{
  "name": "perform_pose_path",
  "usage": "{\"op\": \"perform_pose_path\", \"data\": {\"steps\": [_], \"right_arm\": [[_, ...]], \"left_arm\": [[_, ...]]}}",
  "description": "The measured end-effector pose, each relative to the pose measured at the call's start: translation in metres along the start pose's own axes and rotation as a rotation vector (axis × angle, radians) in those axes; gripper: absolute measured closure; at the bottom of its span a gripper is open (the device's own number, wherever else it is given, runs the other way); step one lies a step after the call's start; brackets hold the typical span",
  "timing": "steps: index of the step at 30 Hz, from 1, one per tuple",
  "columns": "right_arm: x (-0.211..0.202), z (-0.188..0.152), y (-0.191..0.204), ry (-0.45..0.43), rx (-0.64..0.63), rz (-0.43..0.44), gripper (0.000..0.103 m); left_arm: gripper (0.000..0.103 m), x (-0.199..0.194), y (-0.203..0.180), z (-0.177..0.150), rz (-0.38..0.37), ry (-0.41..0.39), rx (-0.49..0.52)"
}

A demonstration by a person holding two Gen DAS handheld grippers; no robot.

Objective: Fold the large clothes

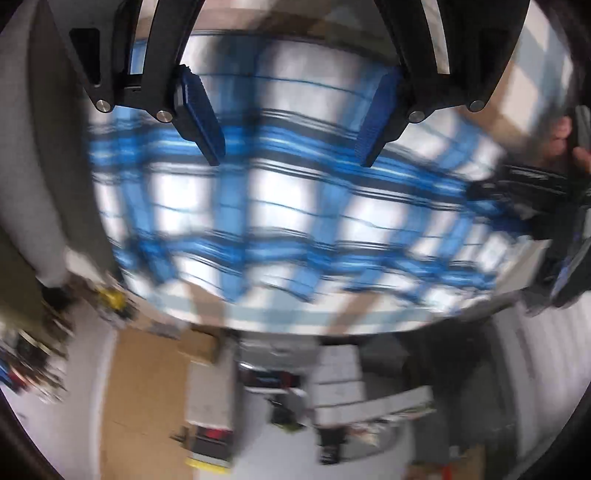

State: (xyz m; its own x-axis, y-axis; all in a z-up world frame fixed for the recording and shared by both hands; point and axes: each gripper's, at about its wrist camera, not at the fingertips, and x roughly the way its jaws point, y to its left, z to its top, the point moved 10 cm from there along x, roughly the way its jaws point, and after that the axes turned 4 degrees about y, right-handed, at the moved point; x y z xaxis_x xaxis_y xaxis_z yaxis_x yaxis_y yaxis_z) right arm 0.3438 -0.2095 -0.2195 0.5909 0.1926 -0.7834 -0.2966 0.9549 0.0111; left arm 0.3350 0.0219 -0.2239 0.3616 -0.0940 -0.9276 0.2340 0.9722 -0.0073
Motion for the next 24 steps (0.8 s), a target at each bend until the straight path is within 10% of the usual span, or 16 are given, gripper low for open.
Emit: {"op": "perform_pose_path", "data": {"steps": [6, 15, 22, 24], "right_arm": [[0.049, -0.021, 0.075, 0.109, -0.138, 0.071, 0.029], [0.052, -0.03, 0.06, 0.099, -0.055, 0.046, 0.028], [0.045, 0.048, 0.063, 0.015, 0.008, 0.089, 0.028], [0.068, 0.071, 0.069, 0.042, -0.01, 0.063, 0.043]], "left_arm": [[0.01, -0.013, -0.022, -0.007, -0.015, -0.048, 0.064], [0.004, 0.002, -0.009, -0.033, -0.038, -0.035, 0.011], [0.001, -0.004, -0.001, -0.045, -0.051, -0.068, -0.005], [0.001, 0.002, -0.006, -0.042, -0.052, -0.069, -0.005]]}}
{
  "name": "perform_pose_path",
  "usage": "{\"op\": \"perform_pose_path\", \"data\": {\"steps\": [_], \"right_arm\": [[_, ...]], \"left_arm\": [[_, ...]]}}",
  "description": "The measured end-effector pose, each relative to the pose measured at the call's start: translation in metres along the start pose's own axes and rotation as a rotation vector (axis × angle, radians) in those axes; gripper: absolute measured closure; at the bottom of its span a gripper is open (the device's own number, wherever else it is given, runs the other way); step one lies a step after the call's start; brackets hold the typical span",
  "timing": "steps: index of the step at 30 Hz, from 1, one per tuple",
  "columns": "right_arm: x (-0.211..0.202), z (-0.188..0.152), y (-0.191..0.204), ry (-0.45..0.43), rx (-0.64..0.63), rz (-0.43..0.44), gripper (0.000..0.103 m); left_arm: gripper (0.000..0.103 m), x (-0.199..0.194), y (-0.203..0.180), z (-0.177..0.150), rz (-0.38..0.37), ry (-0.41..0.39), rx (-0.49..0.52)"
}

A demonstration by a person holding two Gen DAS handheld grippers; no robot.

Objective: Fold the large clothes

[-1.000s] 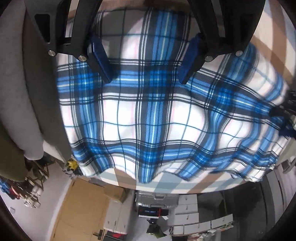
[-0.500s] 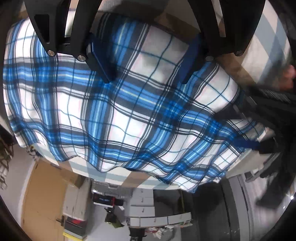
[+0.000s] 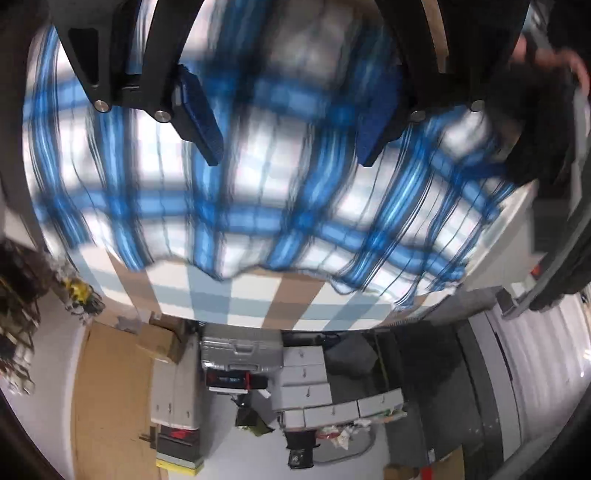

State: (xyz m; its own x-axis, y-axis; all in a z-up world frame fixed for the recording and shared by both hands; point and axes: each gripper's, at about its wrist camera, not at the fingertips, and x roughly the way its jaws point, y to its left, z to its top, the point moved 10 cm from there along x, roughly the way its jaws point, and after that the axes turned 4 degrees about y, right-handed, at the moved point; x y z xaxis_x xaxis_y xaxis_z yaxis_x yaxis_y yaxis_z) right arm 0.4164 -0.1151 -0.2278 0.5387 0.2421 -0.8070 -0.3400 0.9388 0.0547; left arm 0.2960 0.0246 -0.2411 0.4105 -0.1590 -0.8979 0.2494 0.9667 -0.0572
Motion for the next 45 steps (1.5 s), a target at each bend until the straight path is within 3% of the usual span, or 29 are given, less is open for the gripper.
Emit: {"op": "perform_pose_path", "data": {"steps": [2, 4, 5, 6, 8, 10, 12, 15, 16, 17, 21, 24, 28, 29, 31, 33, 34, 36, 40, 43, 45], "right_arm": [[0.023, -0.001, 0.001, 0.091, -0.005, -0.04, 0.054], [0.05, -0.014, 0.004, 0.206, -0.018, -0.049, 0.054], [0.05, -0.007, 0.004, 0.172, -0.038, -0.057, 0.054], [0.051, -0.006, 0.004, 0.199, -0.056, -0.06, 0.056], [0.043, 0.004, -0.001, 0.202, -0.057, -0.047, 0.068], [0.026, 0.023, -0.025, 0.126, -0.028, -0.091, 0.062], [0.013, 0.03, -0.068, 0.108, 0.043, -0.164, 0.058], [0.029, 0.005, -0.114, 0.236, 0.08, -0.24, 0.059], [0.034, -0.005, -0.119, 0.255, 0.065, -0.217, 0.059], [0.028, -0.002, -0.119, 0.206, 0.023, -0.216, 0.059], [0.005, -0.001, -0.111, 0.185, -0.016, -0.214, 0.059], [-0.029, -0.01, -0.09, 0.084, -0.015, -0.12, 0.056], [-0.052, -0.035, -0.047, 0.029, 0.034, 0.024, 0.055], [-0.054, -0.042, -0.036, 0.027, 0.019, 0.021, 0.053], [-0.041, -0.063, -0.028, 0.076, -0.011, -0.084, 0.053], [-0.02, -0.088, -0.028, 0.164, -0.044, -0.123, 0.053], [-0.028, -0.087, -0.028, 0.092, -0.051, -0.131, 0.053], [-0.038, -0.096, -0.028, 0.105, -0.046, -0.125, 0.055], [-0.086, -0.102, -0.042, -0.013, 0.033, -0.108, 0.05], [-0.076, -0.127, -0.053, 0.079, 0.07, -0.111, 0.049], [-0.074, -0.133, -0.051, 0.092, 0.093, -0.112, 0.048]], "left_arm": [[0.001, -0.001, 0.0, -0.002, -0.001, -0.004, 0.0], [0.001, -0.007, -0.003, -0.007, 0.002, -0.015, 0.003], [0.0, -0.008, -0.003, -0.01, 0.001, -0.017, 0.004], [0.001, -0.009, -0.004, -0.017, 0.0, -0.019, 0.003], [0.001, -0.01, -0.006, -0.018, -0.001, -0.03, 0.006], [0.001, -0.012, -0.007, -0.021, -0.001, -0.035, 0.003], [0.001, -0.014, -0.008, -0.023, -0.001, -0.038, -0.001], [0.001, -0.015, -0.009, -0.024, -0.001, -0.041, -0.002], [0.001, -0.016, -0.008, -0.025, -0.001, -0.043, -0.003], [0.001, -0.016, -0.008, -0.025, -0.001, -0.045, -0.002], [0.001, -0.018, -0.008, -0.026, -0.002, -0.048, -0.002], [0.001, -0.021, -0.009, -0.027, 0.0, -0.05, -0.002], [0.001, -0.022, -0.009, -0.027, 0.0, -0.053, -0.006], [0.001, -0.023, -0.009, -0.026, 0.001, -0.054, -0.006], [0.001, -0.023, -0.009, -0.026, 0.001, -0.055, -0.005], [0.001, -0.024, -0.01, -0.026, 0.0, -0.057, -0.007], [0.001, -0.024, -0.01, -0.026, 0.001, -0.056, -0.008], [0.001, -0.026, -0.01, -0.025, 0.001, -0.057, -0.009], [0.001, -0.028, -0.01, -0.025, 0.002, -0.059, -0.012], [0.001, -0.028, -0.011, -0.025, 0.001, -0.06, -0.012], [0.001, -0.029, -0.011, -0.025, 0.0, -0.062, -0.014]]}}
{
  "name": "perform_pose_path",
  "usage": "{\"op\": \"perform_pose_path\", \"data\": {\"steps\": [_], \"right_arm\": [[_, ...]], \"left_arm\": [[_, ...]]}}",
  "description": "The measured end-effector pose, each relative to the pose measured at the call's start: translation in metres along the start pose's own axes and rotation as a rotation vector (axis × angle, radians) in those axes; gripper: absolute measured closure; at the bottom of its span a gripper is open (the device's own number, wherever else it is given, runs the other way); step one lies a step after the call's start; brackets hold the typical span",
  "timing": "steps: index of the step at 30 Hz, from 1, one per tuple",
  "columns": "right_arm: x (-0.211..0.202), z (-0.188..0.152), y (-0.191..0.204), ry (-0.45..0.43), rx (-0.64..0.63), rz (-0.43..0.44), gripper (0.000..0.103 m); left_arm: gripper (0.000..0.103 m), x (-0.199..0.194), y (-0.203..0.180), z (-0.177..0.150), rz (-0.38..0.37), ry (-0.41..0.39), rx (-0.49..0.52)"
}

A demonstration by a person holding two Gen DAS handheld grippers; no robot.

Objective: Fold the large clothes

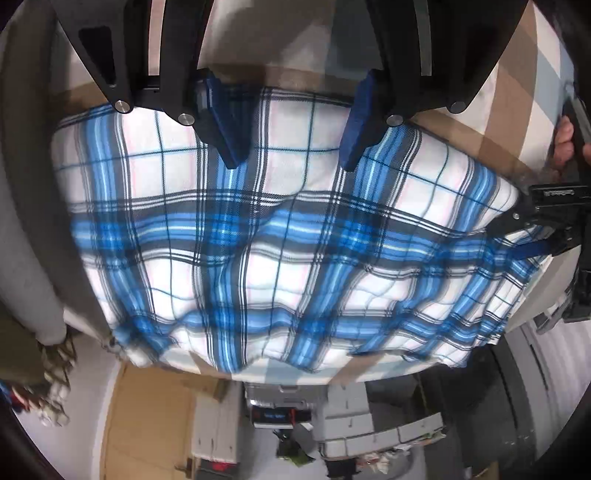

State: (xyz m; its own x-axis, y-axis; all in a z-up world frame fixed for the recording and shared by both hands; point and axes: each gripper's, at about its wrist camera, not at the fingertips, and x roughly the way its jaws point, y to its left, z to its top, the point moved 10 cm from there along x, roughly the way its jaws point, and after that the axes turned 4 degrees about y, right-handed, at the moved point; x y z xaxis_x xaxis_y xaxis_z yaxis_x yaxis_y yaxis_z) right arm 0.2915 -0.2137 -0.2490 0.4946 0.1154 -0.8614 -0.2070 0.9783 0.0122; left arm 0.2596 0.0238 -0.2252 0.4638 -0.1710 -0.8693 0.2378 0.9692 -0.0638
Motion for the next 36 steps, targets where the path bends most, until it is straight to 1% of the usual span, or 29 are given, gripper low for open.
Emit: {"op": "perform_pose_path", "data": {"steps": [1, 2, 3, 4, 5, 6, 8, 9, 10, 11, 12, 13, 14, 16, 18, 20, 22, 23, 24, 25, 26, 28, 29, 31, 33, 35, 36], "right_arm": [[-0.005, 0.002, 0.005, -0.002, 0.005, 0.005, 0.048], [-0.015, 0.008, 0.017, -0.016, 0.003, 0.048, 0.048], [-0.023, 0.016, 0.027, -0.045, 0.003, 0.085, 0.048], [-0.037, 0.024, 0.042, -0.092, -0.005, 0.123, 0.048], [-0.044, 0.028, 0.054, -0.117, -0.023, 0.138, 0.042], [-0.048, 0.032, 0.069, -0.127, -0.056, 0.141, 0.041], [-0.035, 0.034, 0.094, -0.101, -0.108, 0.138, 0.041], [-0.022, 0.027, 0.103, -0.062, -0.125, 0.143, 0.041], [-0.004, 0.018, 0.106, -0.007, -0.136, 0.139, 0.038], [0.004, 0.01, 0.108, 0.017, -0.146, 0.12, 0.039], [-0.001, 0.01, 0.112, -0.033, -0.182, 0.092, 0.039], [-0.001, 0.003, 0.115, -0.007, -0.217, 0.073, 0.041], [-0.007, 0.001, 0.113, -0.013, -0.235, 0.062, 0.047], [-0.028, 0.002, 0.093, -0.06, -0.19, 0.059, 0.048], [-0.047, 0.011, 0.052, -0.112, -0.106, 0.027, 0.046], [-0.059, 0.012, 0.005, -0.13, -0.019, -0.056, 0.046], [-0.055, 0.002, -0.034, -0.085, 0.043, -0.141, 0.046], [-0.042, -0.01, -0.053, -0.023, 0.072, -0.17, 0.046], [-0.029, -0.02, -0.06, 0.035, 0.085, -0.162, 0.049], [-0.026, -0.027, -0.064, 0.019, 0.111, -0.111, 0.049], [-0.024, -0.032, -0.067, 0.04, 0.118, -0.096, 0.049], [-0.026, -0.032, -0.07, 0.063, 0.099, -0.115, 0.064], [-0.029, -0.028, -0.071, 0.057, 0.098, -0.123, 0.069], [-0.037, -0.006, -0.072, -0.006, 0.094, -0.088, 0.065], [-0.038, 0.025, -0.079, -0.051, 0.082, -0.119, 0.055], [-0.025, 0.057, -0.084, -0.06, 0.068, -0.13, 0.053], [-0.013, 0.072, -0.093, -0.05, 0.066, -0.158, 0.053]], "left_arm": [[0.001, 0.0, 0.0, 0.0, -0.002, -0.001, -0.001], [0.001, -0.001, 0.0, 0.0, -0.003, -0.002, -0.002], [0.001, 0.0, 0.001, 0.0, -0.005, -0.004, -0.003], [0.001, -0.001, 0.0, 0.0, -0.004, -0.004, -0.003], [0.001, 0.0, 0.0, 0.0, -0.004, -0.004, -0.003], [0.001, -0.001, 0.001, 0.0, -0.005, -0.004, -0.003], [0.001, -0.001, 0.0, 0.0, -0.006, -0.006, -0.003], [0.001, -0.001, 0.0, 0.0, -0.006, -0.007, -0.004], [0.001, -0.001, 0.0, 0.0, -0.007, -0.006, -0.004], [0.001, -0.001, 0.0, 0.001, -0.007, -0.01, -0.004], [0.001, -0.001, 0.0, 0.0, -0.007, -0.009, -0.003], [0.001, -0.001, 0.0, 0.0, -0.008, -0.01, -0.003], [0.001, -0.001, 0.0, 0.0, -0.008, -0.011, -0.003], [0.001, 0.0, 0.0, 0.0, -0.008, -0.01, -0.003], [0.001, 0.0, 0.0, 0.0, -0.009, -0.012, -0.004], [0.001, 0.0, 0.0, 0.0, -0.009, -0.013, -0.003], [0.001, 0.0, 0.0, 0.0, -0.009, -0.013, -0.003], [0.001, 0.0, 0.0, 0.0, -0.009, -0.013, -0.003], [0.001, 0.0, 0.0, 0.0, -0.009, -0.013, -0.003], [0.001, 0.0, -0.001, 0.001, -0.009, -0.013, -0.003], [0.001, 0.0, -0.001, 0.001, -0.008, -0.015, -0.002], [0.001, 0.0, -0.001, 0.001, -0.007, -0.016, 0.0], [0.001, -0.001, -0.002, 0.001, -0.006, -0.016, 0.0], [0.001, 0.0, -0.001, 0.001, -0.007, -0.016, 0.0], [0.001, -0.001, -0.002, 0.002, -0.007, -0.016, 0.0], [0.001, 0.0, -0.002, 0.001, -0.007, -0.016, -0.001], [0.001, -0.001, -0.002, 0.002, -0.008, -0.016, -0.001]]}}
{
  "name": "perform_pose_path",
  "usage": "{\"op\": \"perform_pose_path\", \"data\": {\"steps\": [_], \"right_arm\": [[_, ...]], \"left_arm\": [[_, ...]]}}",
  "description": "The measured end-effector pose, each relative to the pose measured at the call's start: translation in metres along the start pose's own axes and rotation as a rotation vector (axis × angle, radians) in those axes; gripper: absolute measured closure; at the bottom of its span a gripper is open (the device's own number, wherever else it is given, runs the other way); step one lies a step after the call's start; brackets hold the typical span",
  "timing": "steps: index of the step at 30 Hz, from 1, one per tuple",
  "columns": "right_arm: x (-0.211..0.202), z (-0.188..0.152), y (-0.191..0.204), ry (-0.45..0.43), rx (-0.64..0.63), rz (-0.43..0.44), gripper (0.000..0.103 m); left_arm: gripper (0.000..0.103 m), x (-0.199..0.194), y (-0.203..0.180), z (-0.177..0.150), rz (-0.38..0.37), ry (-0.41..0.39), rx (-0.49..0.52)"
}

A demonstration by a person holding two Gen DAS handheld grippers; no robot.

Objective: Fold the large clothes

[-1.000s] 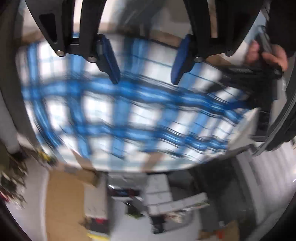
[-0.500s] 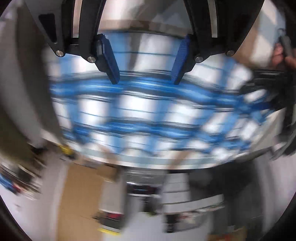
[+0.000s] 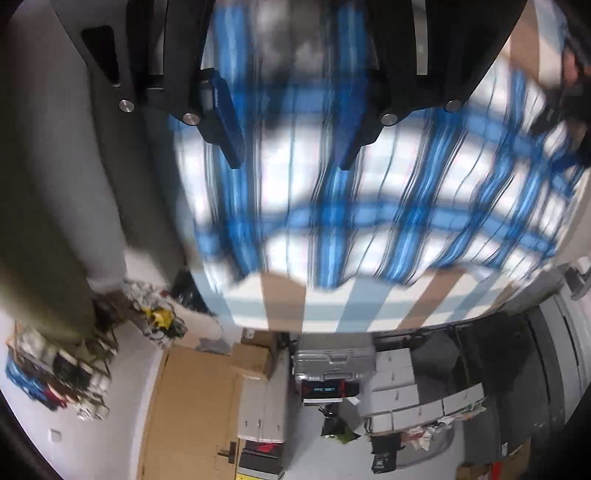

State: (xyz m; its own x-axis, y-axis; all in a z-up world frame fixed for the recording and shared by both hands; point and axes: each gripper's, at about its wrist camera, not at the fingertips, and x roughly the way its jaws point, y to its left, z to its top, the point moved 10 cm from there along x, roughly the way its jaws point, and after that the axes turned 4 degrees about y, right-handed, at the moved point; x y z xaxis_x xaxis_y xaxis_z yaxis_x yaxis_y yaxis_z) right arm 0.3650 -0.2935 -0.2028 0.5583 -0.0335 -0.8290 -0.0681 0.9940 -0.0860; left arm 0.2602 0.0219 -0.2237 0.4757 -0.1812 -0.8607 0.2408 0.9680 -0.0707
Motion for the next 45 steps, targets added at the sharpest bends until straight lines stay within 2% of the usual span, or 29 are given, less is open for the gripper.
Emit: {"op": "perform_pose_path", "data": {"steps": [2, 4, 5, 7, 9, 10, 13, 14, 15, 17, 19, 20, 22, 23, 25, 27, 29, 31, 32, 33, 35, 36, 37, 39, 43, 45], "right_arm": [[0.022, 0.012, -0.001, 0.043, 0.012, -0.043, 0.053], [0.057, 0.018, -0.023, 0.115, 0.052, -0.081, 0.054], [0.068, 0.02, -0.036, 0.143, 0.081, -0.089, 0.052], [0.085, 0.032, -0.039, 0.17, 0.174, -0.008, 0.051], [0.089, 0.032, -0.054, 0.21, 0.272, 0.055, 0.041], [0.091, 0.033, -0.059, 0.222, 0.302, 0.075, 0.041], [0.082, 0.033, -0.057, 0.237, 0.248, 0.027, 0.041], [0.077, 0.037, -0.054, 0.224, 0.226, -0.004, 0.05], [0.069, 0.041, -0.048, 0.195, 0.212, -0.013, 0.052], [0.046, 0.047, -0.027, 0.12, 0.191, 0.03, 0.052], [0.016, 0.046, -0.004, 0.03, 0.166, 0.069, 0.052], [-0.002, 0.04, 0.015, -0.028, 0.14, 0.129, 0.05], [-0.023, 0.024, 0.04, -0.085, 0.111, 0.211, 0.047], [-0.031, 0.015, 0.049, -0.109, 0.111, 0.237, 0.046], [-0.044, -0.007, 0.064, -0.174, 0.126, 0.302, 0.045], [-0.051, -0.023, 0.07, -0.231, 0.149, 0.321, 0.044], [-0.065, -0.038, 0.074, -0.261, 0.178, 0.353, 0.043], [-0.066, -0.048, 0.075, -0.29, 0.192, 0.383, 0.041], [-0.07, -0.052, 0.073, -0.305, 0.2, 0.388, 0.036], [-0.068, -0.054, 0.071, -0.314, 0.219, 0.399, 0.033], [-0.069, -0.062, 0.066, -0.329, 0.275, 0.451, 0.033], [-0.07, -0.063, 0.063, -0.329, 0.295, 0.471, 0.033], [-0.074, -0.062, 0.059, -0.343, 0.309, 0.484, 0.032], [-0.079, -0.063, 0.051, -0.356, 0.331, 0.498, 0.025], [-0.076, -0.065, 0.051, -0.338, 0.346, 0.514, 0.025], [-0.075, -0.065, 0.051, -0.335, 0.343, 0.517, 0.025]], "left_arm": [[0.001, 0.001, 0.0, 0.0, 0.001, 0.0, 0.0], [0.001, 0.001, 0.0, 0.0, 0.001, 0.0, 0.0], [0.001, 0.001, 0.0, 0.0, 0.002, -0.001, 0.001], [0.001, 0.001, 0.0, 0.0, 0.001, -0.001, 0.0], [0.001, 0.001, 0.0, 0.0, 0.002, -0.002, 0.001], [0.001, 0.001, 0.0, 0.0, 0.002, -0.002, 0.001], [0.001, 0.0, 0.001, 0.001, -0.004, -0.005, 0.0], [0.002, -0.002, 0.001, 0.001, -0.013, -0.009, -0.008], [0.002, -0.004, 0.003, 0.001, -0.021, -0.015, -0.015], [0.002, -0.018, 0.008, 0.006, -0.029, -0.034, -0.022], [0.002, -0.047, 0.011, 0.023, -0.003, -0.123, -0.003], [0.002, -0.063, 0.011, 0.035, 0.016, -0.172, 0.01], [0.002, -0.091, 0.0, 0.063, 0.013, -0.258, 0.086], [0.002, -0.096, -0.008, 0.077, 0.018, -0.269, 0.13], [0.002, -0.086, -0.022, 0.1, -0.028, -0.22, 0.198], [0.002, -0.053, -0.034, 0.115, -0.124, -0.077, 0.224], [0.004, -0.028, -0.043, 0.121, -0.191, 0.035, 0.274], [0.007, 0.001, -0.039, 0.125, -0.173, 0.123, 0.313], [0.008, 0.015, -0.031, 0.126, -0.145, 0.159, 0.307], [0.008, 0.033, -0.019, 0.127, -0.114, 0.204, 0.277], [0.009, 0.054, -0.003, 0.12, -0.131, 0.273, 0.2], [0.009, 0.062, 0.004, 0.12, -0.157, 0.292, 0.147], [0.009, 0.061, 0.007, 0.122, -0.158, 0.276, 0.132], [0.009, 0.06, 0.018, 0.127, -0.069, 0.262, 0.121], [0.01, 0.036, 0.033, 0.13, 0.038, 0.209, 0.141], [0.01, 0.016, 0.034, 0.128, 0.002, 0.16, 0.138]]}}
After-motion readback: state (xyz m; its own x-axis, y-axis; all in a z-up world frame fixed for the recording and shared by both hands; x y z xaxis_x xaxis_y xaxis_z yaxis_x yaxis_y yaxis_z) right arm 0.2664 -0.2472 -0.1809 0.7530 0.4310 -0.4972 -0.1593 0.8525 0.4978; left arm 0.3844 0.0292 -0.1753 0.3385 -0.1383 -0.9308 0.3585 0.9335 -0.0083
